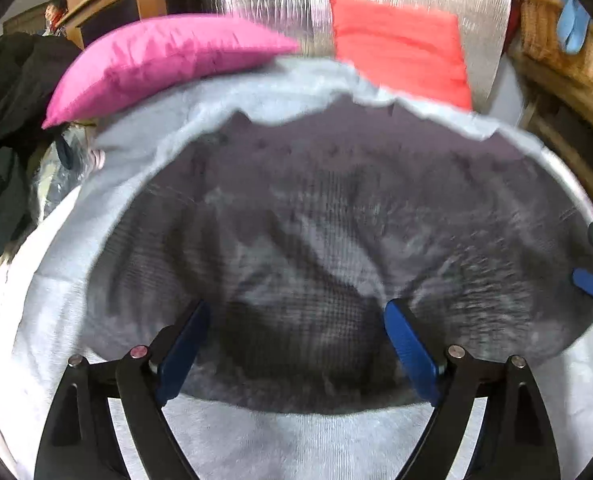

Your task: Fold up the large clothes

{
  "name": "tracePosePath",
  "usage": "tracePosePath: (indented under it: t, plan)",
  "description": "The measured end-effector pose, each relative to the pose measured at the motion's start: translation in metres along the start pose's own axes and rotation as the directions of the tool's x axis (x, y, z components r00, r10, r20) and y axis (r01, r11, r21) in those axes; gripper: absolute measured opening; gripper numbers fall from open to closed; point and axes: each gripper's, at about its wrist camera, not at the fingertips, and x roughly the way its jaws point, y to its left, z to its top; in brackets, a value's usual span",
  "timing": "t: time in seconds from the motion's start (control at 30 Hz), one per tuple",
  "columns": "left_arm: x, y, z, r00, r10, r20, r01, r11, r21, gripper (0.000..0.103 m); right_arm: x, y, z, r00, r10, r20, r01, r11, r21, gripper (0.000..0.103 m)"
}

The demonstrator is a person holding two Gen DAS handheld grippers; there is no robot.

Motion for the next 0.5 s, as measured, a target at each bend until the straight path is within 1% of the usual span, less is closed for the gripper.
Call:
tracePosePath:
  t: [0.1, 0.17, 0.2, 0.3, 0.4, 0.43, 0.5]
  plan:
    - [-0.03, 0.021, -0.006, 0.999, -0.027, 0.047, 0.028, 0.999, -0.037, 0.089, -0.025, 0.012, -0.01, 0.999, 0.014, 0.031, -0.012, 0.999, -0.048, 0.082]
    - [-0.046, 0.045, -0.016, 0.998, -0.044, 0.052, 0.049, 0.995, -0.082, 0.089, -0.04, 0.011, -0.023, 0.999, 0.013, 0.036, -0.011, 0.998, -0.058, 0.082]
    - [-0.048, 0.054, -0.018, 0.998, -0.047, 0.049, 0.051, 0.994, -0.095, 0.089, -0.048, 0.008, -0.031, 0.999, 0.011, 0.039, -0.008, 0.998, -0.057, 0.082]
    - [-0.061, 0.089, -0.04, 0.999, -0.041, 0.036, 0.047, 0.985, -0.165, 0.089, -0.073, -0.007, -0.06, 0.999, 0.007, 0.042, -0.005, 0.999, -0.035, 0.082]
    - [-0.071, 0.126, -0.066, 0.999, -0.034, 0.027, 0.04, 0.963, -0.267, 0.089, -0.101, -0.029, -0.091, 0.998, 0.001, 0.06, -0.002, 1.0, 0.011, 0.082]
    - [-0.073, 0.133, -0.071, 0.999, -0.035, 0.024, 0.04, 0.957, -0.286, 0.089, -0.11, -0.039, -0.103, 0.998, 0.001, 0.067, -0.003, 0.999, 0.037, 0.082]
    - [-0.075, 0.152, -0.084, 0.999, -0.032, 0.007, 0.032, 0.938, -0.345, 0.089, -0.122, -0.053, -0.116, 0.997, -0.005, 0.076, 0.0, 0.998, 0.069, 0.082]
